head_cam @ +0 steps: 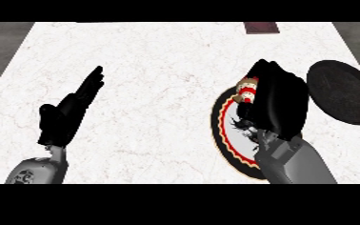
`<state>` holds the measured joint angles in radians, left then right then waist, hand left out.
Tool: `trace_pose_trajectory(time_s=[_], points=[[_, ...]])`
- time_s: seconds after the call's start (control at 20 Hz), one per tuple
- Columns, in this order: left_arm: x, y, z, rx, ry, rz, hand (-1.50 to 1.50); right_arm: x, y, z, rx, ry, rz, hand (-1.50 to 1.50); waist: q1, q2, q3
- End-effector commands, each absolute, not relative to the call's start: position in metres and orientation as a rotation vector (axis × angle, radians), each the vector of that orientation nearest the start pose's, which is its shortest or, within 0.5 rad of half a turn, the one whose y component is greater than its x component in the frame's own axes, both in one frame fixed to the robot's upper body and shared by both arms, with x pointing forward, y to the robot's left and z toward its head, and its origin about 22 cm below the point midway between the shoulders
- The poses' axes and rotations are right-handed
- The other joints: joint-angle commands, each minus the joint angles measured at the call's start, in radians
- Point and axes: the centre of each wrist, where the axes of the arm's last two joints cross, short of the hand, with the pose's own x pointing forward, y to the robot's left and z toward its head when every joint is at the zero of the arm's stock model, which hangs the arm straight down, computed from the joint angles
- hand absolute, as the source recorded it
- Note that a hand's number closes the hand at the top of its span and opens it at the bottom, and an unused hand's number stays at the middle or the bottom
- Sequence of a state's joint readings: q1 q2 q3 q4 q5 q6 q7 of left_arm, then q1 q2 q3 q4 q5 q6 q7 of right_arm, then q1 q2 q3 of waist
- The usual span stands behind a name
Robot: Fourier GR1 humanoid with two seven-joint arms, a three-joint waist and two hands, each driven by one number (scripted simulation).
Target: Pick the cupcake from the plate and place it in the pan
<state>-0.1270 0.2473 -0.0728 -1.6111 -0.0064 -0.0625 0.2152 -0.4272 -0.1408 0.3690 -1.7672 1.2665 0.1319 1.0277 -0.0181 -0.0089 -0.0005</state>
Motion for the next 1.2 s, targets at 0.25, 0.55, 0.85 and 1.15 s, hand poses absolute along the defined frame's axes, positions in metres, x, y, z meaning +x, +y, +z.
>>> trace_pose_trajectory(time_s=[0.25, 0.55, 0.85, 1.15], points=[[0.269, 0.256, 0.051, 0.092, -1.499, -0.353, 0.00, 0.276, -0.174, 0.142, -1.398, -1.238, 0.208, 1.50, 0.017, 0.009, 0.001], [0.277, 0.253, 0.055, 0.094, -1.504, -0.344, 0.00, 0.283, -0.236, 0.091, -1.414, -1.242, 0.167, 1.50, 0.016, 0.011, 0.001], [0.266, 0.233, 0.041, 0.094, -1.500, -0.346, 0.00, 0.323, -0.284, 0.074, -1.536, -1.163, 0.134, 1.50, 0.025, 0.012, 0.001], [0.281, 0.243, 0.054, 0.093, -1.509, -0.343, 0.00, 0.326, -0.362, 0.056, -1.570, -1.145, 0.128, 1.50, 0.023, 0.011, 0.001]])
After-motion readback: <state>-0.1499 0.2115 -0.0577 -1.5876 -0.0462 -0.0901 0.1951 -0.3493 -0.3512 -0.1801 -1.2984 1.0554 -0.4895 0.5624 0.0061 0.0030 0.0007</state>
